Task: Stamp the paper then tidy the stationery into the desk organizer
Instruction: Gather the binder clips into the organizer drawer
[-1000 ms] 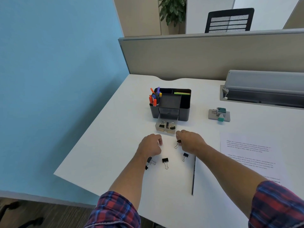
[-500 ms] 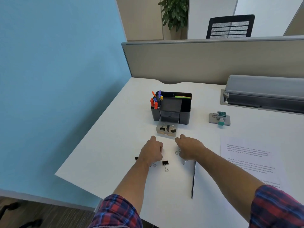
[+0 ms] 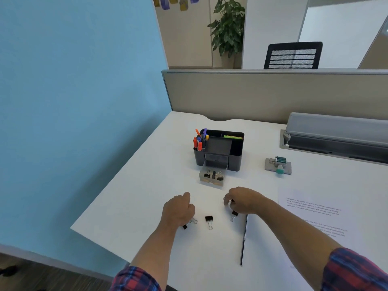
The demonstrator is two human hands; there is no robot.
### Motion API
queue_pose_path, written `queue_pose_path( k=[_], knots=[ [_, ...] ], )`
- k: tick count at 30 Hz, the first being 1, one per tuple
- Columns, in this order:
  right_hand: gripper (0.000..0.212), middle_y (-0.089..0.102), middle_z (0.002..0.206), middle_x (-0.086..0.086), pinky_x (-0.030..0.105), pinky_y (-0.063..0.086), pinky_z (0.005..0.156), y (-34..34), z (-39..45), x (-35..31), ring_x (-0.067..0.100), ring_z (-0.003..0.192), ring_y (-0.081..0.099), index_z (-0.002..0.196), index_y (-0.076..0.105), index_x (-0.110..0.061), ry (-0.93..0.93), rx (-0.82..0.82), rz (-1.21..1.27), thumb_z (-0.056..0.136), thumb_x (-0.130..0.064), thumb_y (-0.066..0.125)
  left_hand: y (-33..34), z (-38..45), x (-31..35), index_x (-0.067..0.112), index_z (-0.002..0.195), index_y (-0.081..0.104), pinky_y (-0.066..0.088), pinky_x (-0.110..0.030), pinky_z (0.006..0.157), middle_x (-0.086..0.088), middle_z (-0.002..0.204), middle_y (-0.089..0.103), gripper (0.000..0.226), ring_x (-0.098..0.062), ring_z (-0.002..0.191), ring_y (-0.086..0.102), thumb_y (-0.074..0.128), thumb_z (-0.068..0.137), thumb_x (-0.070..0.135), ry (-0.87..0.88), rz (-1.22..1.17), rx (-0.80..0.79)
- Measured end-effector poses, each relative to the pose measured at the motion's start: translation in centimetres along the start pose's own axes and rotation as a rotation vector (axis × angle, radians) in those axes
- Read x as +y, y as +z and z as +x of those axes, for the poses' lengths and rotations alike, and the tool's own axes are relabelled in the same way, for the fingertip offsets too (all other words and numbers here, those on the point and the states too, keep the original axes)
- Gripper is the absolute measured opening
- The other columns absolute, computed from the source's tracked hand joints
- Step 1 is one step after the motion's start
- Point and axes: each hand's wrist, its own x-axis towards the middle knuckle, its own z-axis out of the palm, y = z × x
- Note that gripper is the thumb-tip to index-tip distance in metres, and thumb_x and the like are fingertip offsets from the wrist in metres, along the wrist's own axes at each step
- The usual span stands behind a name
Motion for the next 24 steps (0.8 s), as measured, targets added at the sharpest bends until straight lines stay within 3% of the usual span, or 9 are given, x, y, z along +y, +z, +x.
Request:
queue_pose_path(
  k=[2, 4, 7, 12, 15, 18, 20, 24],
  knots=[
    [0.025, 0.065, 0.111, -0.003, 0.034, 0.048, 0.091, 0.0, -0.2, 0.3, 0.018, 0.106, 0.057, 0.108, 0.070, -0.022, -0.020, 0.016, -0.010, 0.093, -0.019, 0.050, 0.6, -0.8, -0.8, 0.022, 0.114, 0.044, 0.046, -0.034, 0.071, -0.003, 0.103, 0.054, 0.048, -0.028, 0.090, 0.061, 0.047, 0.089, 0.063, 0.031, 0.040, -0.029],
    [0.020, 0.065, 0.105, -0.004, 0.033, 0.048, 0.085, -0.1, -0.4, 0.4, 0.017, 0.098, 0.057, 0.103, 0.069, -0.021, -0.046, 0.020, -0.026, 0.094, -0.035, 0.058, 1.1, -1.4, -1.5, 0.029, 0.127, 0.037, 0.048, -0.035, 0.072, -0.003, 0.114, 0.044, 0.083, -0.027, 0.088, 0.060, 0.042, 0.072, 0.091, 0.032, 0.097, -0.041],
    [0.042, 0.063, 0.104, -0.008, 0.031, 0.046, 0.078, -0.3, -0.9, 0.5, 0.014, 0.095, 0.057, 0.106, 0.065, -0.025, -0.037, -0.003, 0.003, 0.081, -0.059, 0.071, 2.2, -1.7, -1.9, 0.029, 0.130, 0.034, 0.048, -0.034, 0.068, -0.002, 0.119, 0.039, 0.098, -0.028, 0.088, 0.061, 0.038, 0.061, 0.099, 0.043, 0.174, -0.010],
    [0.051, 0.059, 0.115, -0.003, 0.033, 0.045, 0.083, 0.6, -1.5, -0.1, 0.020, 0.103, 0.056, 0.115, 0.060, -0.023, -0.034, 0.004, -0.048, 0.079, -0.055, 0.076, 3.2, -1.8, -0.8, 0.021, 0.136, 0.037, 0.049, -0.033, 0.069, -0.004, 0.128, 0.040, 0.059, -0.024, 0.095, 0.059, 0.031, 0.097, 0.066, 0.038, 0.275, 0.080],
    [0.045, 0.058, 0.117, 0.000, 0.033, 0.044, 0.082, 1.1, -1.6, -0.9, 0.023, 0.103, 0.057, 0.117, 0.059, -0.018, -0.015, 0.026, -0.044, 0.085, -0.047, 0.073, 3.7, -2.1, 0.2, 0.021, 0.131, 0.041, 0.052, -0.029, 0.067, -0.001, 0.124, 0.041, 0.044, -0.019, 0.090, 0.058, 0.026, 0.104, 0.052, 0.047, 0.311, 0.133],
    [0.034, 0.058, 0.116, 0.001, 0.033, 0.044, 0.082, 1.7, -1.5, -1.7, 0.024, 0.101, 0.058, 0.115, 0.060, -0.016, 0.008, 0.061, -0.046, 0.091, -0.039, 0.068, 4.1, -2.1, 1.3, 0.020, 0.124, 0.045, 0.051, -0.027, 0.062, 0.001, 0.117, 0.045, 0.041, -0.016, 0.086, 0.058, 0.026, 0.104, 0.051, 0.059, 0.320, 0.209],
    [0.032, 0.058, 0.117, 0.002, 0.034, 0.044, 0.082, 1.8, -1.5, -2.0, 0.026, 0.104, 0.059, 0.114, 0.062, -0.015, 0.017, 0.070, -0.058, 0.092, -0.039, 0.065, 4.0, -1.9, 2.0, 0.019, 0.114, 0.053, 0.045, -0.028, 0.053, 0.001, 0.107, 0.052, 0.040, -0.016, 0.077, 0.060, 0.035, 0.102, 0.052, 0.070, 0.310, 0.246],
    [0.041, 0.059, 0.114, 0.002, 0.035, 0.047, 0.082, 1.1, -1.7, -2.0, 0.025, 0.102, 0.059, 0.111, 0.063, -0.016, -0.011, 0.014, -0.062, 0.084, -0.045, 0.074, 3.6, -1.8, 2.4, 0.013, 0.083, 0.063, 0.034, -0.027, 0.034, -0.003, 0.075, 0.054, 0.030, -0.020, 0.046, 0.052, 0.075, 0.082, 0.040, 0.122, 0.267, 0.267]
  ],
)
